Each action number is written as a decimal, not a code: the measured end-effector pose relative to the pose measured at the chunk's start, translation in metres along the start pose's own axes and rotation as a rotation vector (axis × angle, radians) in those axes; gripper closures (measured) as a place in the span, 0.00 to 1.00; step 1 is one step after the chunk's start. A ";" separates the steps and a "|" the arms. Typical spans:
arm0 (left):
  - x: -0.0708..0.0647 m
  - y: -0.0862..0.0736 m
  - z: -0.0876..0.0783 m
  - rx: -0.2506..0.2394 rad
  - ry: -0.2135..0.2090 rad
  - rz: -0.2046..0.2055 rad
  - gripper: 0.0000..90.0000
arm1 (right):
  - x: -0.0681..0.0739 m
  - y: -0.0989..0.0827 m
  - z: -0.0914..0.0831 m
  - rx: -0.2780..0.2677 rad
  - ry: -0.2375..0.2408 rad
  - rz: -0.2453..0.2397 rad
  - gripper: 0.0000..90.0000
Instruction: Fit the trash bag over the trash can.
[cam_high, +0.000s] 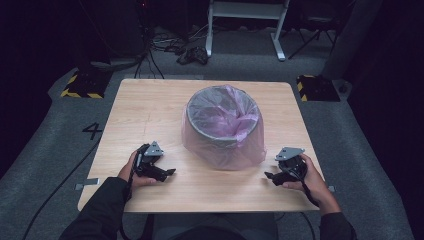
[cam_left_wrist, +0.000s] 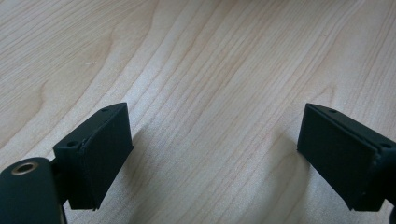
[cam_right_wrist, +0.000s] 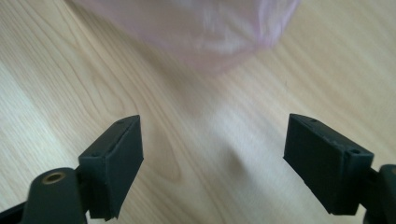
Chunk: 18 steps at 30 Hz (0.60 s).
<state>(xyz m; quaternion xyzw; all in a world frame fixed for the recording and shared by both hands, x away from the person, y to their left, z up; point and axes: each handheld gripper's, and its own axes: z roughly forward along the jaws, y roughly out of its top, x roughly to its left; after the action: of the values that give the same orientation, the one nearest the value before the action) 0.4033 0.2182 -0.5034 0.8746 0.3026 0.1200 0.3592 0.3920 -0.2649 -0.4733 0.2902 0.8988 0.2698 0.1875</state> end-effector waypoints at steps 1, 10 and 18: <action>0.000 0.000 0.000 0.000 0.000 0.000 0.11 | -0.001 -0.005 0.001 -0.004 0.003 0.016 0.22; 0.000 0.000 0.000 -0.001 0.002 -0.003 0.11 | -0.009 -0.038 0.004 -0.121 0.069 0.175 0.20; 0.000 0.000 0.000 -0.001 0.002 -0.003 0.11 | -0.015 -0.054 0.000 -0.169 0.036 0.222 0.20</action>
<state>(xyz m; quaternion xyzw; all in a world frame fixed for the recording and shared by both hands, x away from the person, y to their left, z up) 0.4031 0.2179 -0.5035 0.8739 0.3043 0.1205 0.3595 0.3807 -0.3118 -0.5025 0.3663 0.8384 0.3687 0.1643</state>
